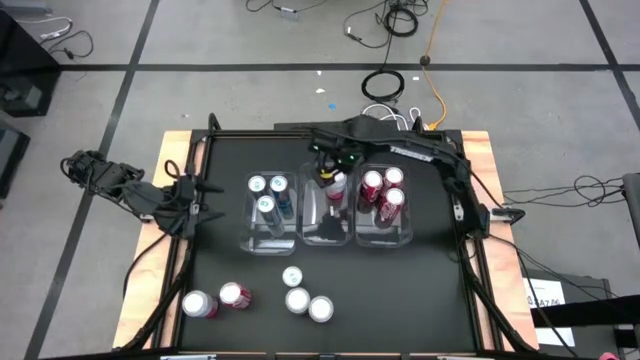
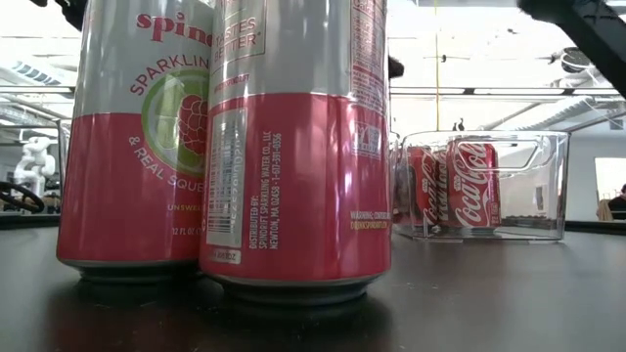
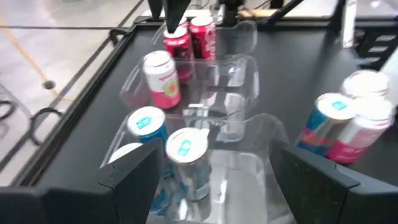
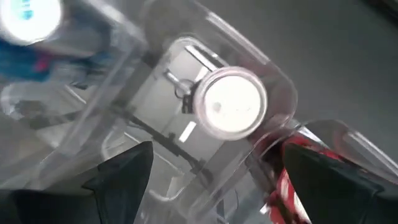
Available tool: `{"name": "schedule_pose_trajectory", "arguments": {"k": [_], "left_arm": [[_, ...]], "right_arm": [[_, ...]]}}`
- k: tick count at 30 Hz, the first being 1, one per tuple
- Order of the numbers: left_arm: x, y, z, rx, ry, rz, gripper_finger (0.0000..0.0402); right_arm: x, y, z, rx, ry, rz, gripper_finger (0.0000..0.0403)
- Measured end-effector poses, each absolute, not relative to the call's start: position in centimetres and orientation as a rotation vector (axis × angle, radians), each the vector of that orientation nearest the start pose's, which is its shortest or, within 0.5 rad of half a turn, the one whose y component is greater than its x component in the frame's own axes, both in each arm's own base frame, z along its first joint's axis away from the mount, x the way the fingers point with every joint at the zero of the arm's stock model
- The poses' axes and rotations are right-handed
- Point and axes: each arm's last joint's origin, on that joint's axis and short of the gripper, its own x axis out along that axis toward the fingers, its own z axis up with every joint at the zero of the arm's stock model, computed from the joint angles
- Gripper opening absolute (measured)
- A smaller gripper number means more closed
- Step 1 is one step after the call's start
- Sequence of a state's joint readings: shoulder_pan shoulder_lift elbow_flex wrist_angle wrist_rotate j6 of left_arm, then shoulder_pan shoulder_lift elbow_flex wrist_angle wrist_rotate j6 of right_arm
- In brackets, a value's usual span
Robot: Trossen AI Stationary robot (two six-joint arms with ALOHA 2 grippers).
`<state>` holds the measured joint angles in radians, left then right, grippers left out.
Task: Sort soda cans
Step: Put the bottom center red and white soda can into the middle transparent bin
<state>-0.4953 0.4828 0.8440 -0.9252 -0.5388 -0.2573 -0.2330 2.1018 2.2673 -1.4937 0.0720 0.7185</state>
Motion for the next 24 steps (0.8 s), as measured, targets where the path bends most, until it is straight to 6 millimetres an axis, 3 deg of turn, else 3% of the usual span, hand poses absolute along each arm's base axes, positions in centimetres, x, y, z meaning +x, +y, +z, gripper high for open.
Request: {"name": "schedule_pose_trajectory", "arguments": {"k": [4,8,18,24], "left_arm": [[7.2,-2.3,32.1,0.007,0.463,0.077,0.0304],[7.2,-2.3,32.1,0.006,0.462,0.077,0.0304],[7.2,-2.3,32.1,0.007,0.463,0.077,0.0304],[7.2,-2.3,32.1,0.005,0.463,0.077,0.0304]], "right_arm": [[38.7,-6.0,36.1,0.651,1.12,-0.708,0.0352],[38.3,-1.9,37.2,0.629,1.119,-0.642,0.0352],[36.8,9.4,37.2,0.479,1.168,-0.483,0.0352],[36.3,14.8,36.6,0.48,1.128,-0.403,0.0352]]}}
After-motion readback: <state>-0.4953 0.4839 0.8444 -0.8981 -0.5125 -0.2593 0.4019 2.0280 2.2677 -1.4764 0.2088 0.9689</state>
